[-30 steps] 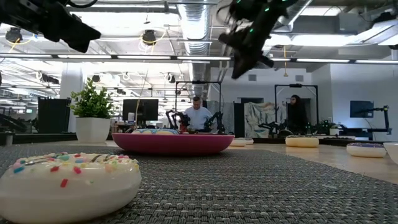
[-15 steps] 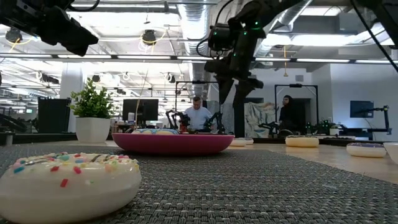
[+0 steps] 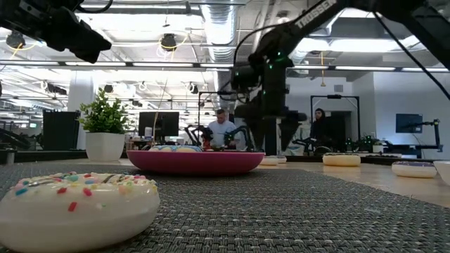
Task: Pick & Place donuts
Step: Put the small blue donut on the white plate
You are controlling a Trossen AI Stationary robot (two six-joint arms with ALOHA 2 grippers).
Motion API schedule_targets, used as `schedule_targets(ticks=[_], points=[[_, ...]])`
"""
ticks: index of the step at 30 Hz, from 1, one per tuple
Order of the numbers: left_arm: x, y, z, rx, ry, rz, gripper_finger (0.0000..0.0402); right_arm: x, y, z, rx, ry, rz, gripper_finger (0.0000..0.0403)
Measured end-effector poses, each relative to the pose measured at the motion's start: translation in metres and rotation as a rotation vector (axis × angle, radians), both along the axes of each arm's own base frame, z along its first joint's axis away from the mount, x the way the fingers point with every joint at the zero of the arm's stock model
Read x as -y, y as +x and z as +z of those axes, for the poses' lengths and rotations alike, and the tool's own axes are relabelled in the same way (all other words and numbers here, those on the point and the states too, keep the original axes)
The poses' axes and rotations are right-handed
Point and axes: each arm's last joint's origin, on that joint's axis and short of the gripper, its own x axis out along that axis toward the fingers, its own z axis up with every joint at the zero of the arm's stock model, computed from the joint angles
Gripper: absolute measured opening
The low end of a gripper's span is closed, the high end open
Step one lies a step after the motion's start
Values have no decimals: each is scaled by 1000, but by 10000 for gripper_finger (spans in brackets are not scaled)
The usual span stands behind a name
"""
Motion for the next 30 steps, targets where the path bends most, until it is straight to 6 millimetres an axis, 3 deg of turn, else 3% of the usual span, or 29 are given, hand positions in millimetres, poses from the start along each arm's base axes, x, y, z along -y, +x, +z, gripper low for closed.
schedule_targets(ticks=[19, 30], points=[[0, 0, 0, -4, -40, 7, 0, 1, 11, -41, -47, 30, 23, 326], [0, -1, -2, -25, -42, 9, 0, 2, 12, -37, -33, -2, 28, 285]])
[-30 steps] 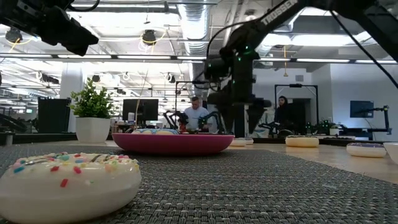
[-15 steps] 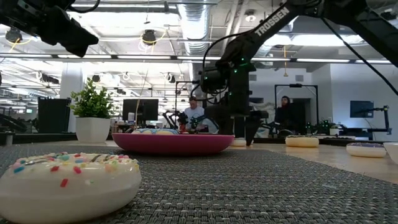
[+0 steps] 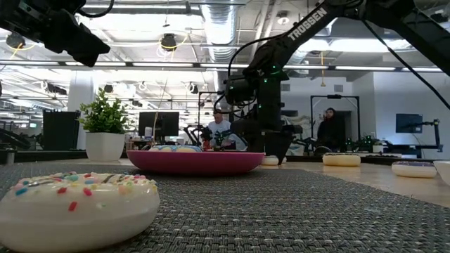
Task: Pick & Place donuts
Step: Put the small blue donut on the white plate
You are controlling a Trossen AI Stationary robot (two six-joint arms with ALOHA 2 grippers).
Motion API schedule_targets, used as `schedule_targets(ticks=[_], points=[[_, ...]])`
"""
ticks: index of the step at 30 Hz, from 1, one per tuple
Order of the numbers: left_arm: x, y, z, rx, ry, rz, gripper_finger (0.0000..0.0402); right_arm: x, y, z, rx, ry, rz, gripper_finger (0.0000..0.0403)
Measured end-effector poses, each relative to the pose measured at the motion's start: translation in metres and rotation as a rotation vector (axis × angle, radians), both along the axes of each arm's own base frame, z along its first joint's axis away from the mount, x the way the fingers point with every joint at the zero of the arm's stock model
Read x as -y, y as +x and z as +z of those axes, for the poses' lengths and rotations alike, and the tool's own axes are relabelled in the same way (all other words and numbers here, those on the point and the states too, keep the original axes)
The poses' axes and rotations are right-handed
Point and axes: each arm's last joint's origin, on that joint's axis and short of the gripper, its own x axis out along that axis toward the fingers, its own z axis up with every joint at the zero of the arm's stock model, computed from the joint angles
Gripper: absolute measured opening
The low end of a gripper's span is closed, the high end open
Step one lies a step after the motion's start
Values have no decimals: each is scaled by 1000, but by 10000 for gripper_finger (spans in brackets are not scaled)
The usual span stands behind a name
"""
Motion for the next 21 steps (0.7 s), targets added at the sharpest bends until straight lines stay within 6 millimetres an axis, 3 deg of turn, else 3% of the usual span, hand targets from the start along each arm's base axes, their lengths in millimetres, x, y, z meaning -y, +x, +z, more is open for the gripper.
schedule_targets(ticks=[21], points=[[0, 0, 0, 2, -29, 6, 0, -1, -1, 1, -6, 7, 0, 281]])
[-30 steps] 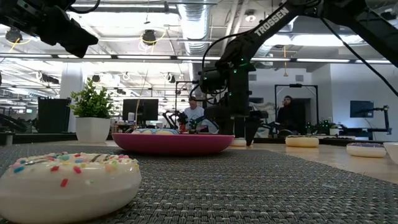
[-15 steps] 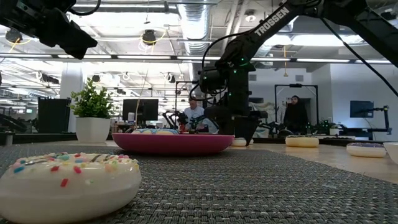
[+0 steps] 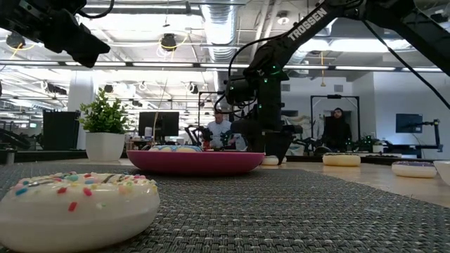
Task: Pick & Place donuts
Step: Put the small blue donut on the white plate
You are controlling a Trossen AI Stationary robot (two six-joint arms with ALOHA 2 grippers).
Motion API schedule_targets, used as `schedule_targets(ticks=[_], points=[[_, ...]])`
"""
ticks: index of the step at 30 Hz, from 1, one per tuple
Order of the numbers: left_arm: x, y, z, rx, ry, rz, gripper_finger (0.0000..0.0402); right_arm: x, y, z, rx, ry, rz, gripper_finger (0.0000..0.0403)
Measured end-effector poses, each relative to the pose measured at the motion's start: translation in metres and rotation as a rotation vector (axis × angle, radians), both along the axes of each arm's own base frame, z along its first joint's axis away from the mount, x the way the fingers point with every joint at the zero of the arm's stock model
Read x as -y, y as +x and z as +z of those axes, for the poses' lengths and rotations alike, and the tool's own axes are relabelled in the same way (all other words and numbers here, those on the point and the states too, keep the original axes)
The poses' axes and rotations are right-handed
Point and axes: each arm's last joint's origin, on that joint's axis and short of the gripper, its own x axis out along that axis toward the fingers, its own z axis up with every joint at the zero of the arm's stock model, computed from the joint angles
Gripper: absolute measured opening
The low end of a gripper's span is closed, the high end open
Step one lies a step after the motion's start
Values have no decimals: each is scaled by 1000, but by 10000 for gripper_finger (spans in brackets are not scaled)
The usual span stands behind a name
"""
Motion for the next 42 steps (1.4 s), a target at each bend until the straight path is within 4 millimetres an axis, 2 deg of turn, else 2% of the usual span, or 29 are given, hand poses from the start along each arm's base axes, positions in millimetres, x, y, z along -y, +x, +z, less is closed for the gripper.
schedule_targets(ticks=[14, 28, 42], points=[[0, 0, 0, 0, -3, -2, 0, -3, 1, 1, -2, 1, 2, 280], [0, 0, 0, -2, -1, -2, 0, -3, 0, 1, -5, 7, -1, 260], [0, 0, 0, -3, 1, 0, 0, -2, 5, 13, 2, 10, 14, 259]])
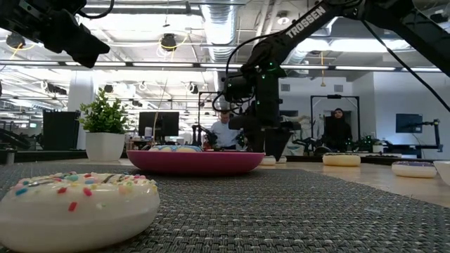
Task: Pick & Place donuts
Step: Put the small blue donut on the white plate
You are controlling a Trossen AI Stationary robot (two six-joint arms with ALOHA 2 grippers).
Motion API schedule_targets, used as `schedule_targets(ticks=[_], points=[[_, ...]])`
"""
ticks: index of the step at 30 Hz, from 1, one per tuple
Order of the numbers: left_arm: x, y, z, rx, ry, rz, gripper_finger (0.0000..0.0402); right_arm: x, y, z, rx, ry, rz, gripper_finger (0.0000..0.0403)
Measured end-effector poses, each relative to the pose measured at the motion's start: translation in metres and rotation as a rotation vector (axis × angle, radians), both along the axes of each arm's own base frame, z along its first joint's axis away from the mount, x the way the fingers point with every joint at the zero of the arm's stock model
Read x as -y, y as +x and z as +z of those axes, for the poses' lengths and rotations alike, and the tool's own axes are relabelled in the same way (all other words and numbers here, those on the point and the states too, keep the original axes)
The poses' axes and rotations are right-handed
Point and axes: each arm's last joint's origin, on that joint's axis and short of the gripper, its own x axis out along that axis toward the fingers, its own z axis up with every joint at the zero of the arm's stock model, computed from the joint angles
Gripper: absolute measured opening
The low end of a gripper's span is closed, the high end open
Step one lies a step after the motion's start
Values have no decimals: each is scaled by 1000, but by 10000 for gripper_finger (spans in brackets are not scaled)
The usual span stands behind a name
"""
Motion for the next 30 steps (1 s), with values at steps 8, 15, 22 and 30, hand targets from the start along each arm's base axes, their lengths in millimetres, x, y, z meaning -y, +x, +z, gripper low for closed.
schedule_targets(ticks=[8, 15, 22, 30], points=[[0, 0, 0, 0, -2, 0, 0, 0, 0, 0, 2, -5, 1, 259], [0, 0, 0, 0, -3, -1, 0, 1, 1, 2, 8, -7, 0, 258], [1, 0, 0, -1, -13, -15, 0, 0, 1, 2, 16, 12, 2, 221], [1, 0, 0, -1, -16, -23, 0, 0, 0, 2, 14, 14, 2, 204]])
